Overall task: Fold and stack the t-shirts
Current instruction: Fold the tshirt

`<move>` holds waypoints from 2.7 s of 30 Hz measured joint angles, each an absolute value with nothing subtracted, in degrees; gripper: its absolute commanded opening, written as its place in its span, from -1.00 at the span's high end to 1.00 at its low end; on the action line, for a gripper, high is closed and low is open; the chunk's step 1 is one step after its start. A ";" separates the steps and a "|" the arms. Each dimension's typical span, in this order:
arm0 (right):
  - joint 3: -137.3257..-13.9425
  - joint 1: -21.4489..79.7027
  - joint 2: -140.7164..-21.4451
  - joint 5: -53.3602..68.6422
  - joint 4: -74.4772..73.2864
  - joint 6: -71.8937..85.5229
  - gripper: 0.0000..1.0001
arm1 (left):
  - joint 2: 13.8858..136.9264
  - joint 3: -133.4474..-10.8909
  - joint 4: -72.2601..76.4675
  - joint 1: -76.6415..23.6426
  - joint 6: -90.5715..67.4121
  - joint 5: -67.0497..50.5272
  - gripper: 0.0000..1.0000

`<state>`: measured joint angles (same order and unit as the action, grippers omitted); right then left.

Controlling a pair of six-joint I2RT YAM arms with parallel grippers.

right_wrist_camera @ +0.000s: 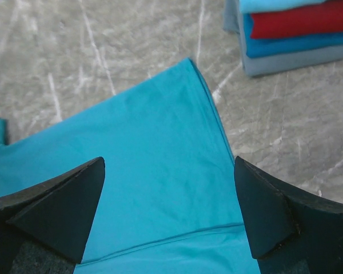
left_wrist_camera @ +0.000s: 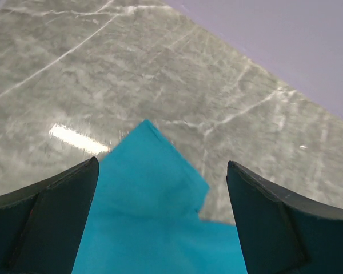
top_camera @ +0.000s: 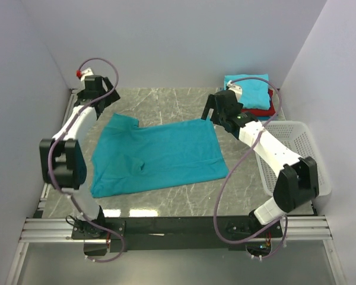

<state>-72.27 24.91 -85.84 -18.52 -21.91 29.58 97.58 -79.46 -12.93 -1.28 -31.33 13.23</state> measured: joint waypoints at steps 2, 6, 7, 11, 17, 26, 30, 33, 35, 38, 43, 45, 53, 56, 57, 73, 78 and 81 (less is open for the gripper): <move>-73.56 23.90 -88.14 -17.69 -23.18 29.74 -1.00 | 102.10 -83.22 -13.87 -1.17 -29.54 12.95 -0.97; -73.67 22.33 -89.38 -16.43 -25.93 29.74 -1.00 | 113.45 -93.21 -18.02 -0.62 -26.50 10.85 -0.86; -73.67 22.09 -89.34 -16.40 -26.33 29.74 -1.00 | 116.60 -96.36 -18.98 -0.54 -25.93 10.02 -0.80; -72.73 21.50 -89.01 -16.43 -26.65 29.47 -1.00 | 124.55 -103.26 -20.97 -0.23 -24.10 6.42 -0.68; -69.60 20.95 -87.59 -16.29 -27.77 29.23 -1.00 | 130.28 -107.68 -25.23 -0.25 -23.59 4.97 -0.59; -67.79 20.71 -86.21 -15.42 -27.70 28.29 -1.00 | 132.66 -107.81 -27.35 -0.25 -23.16 5.45 -0.32; -67.37 20.64 -85.69 -15.40 -27.55 27.99 -0.99 | 133.34 -108.16 -27.59 -0.25 -23.18 6.81 0.19; -67.35 20.58 -85.69 -15.38 -27.55 27.97 -0.98 | 133.80 -108.55 -27.86 -0.25 -22.83 7.29 0.41; -67.35 20.58 -85.67 -15.38 -27.53 27.97 -0.98 | 133.88 -108.64 -27.97 -0.23 -22.59 7.55 0.47; -67.35 20.58 -85.65 -15.35 -27.53 27.94 -0.98 | 133.88 -108.66 -28.29 -0.21 -22.24 7.92 0.50; -67.35 20.56 -85.62 -15.25 -27.49 27.70 -0.94 | 133.99 -109.06 -29.30 -0.21 -22.13 8.97 0.75; -67.35 20.56 -85.62 -15.03 -27.40 27.35 -0.90 | 134.15 -109.54 -29.93 -0.21 -21.80 9.02 0.99; -72.99 20.62 -90.30 -14.57 -27.77 25.76 -0.88 | 134.65 -110.45 -30.68 -0.21 -21.52 8.84 0.99; -79.94 21.15 -96.90 -15.42 -28.16 25.65 -0.88 | 133.88 -108.73 -28.91 -0.21 -21.85 8.64 0.99; -82.61 21.28 -99.55 -15.59 -28.32 25.69 -0.88 | 133.23 -107.48 -27.97 -0.21 -21.98 8.51 0.99; -120.05 20.95 -137.12 -17.45 -38.26 23.03 -0.80 | 130.23 -101.95 -24.56 -0.21 -23.59 8.95 0.99; -120.73 20.21 -139.55 -16.62 -38.76 22.37 -0.75 | 129.99 -101.45 -24.23 -0.21 -23.70 9.41 0.99; -121.60 19.99 -140.68 -16.78 -39.13 22.35 -0.71 | 129.99 -101.45 -24.29 -0.21 -23.90 10.02 0.99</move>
<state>-121.60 19.99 -140.68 -16.78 -39.13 22.35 129.99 -101.45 -24.29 -0.21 -23.90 10.02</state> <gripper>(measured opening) 0.867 0.014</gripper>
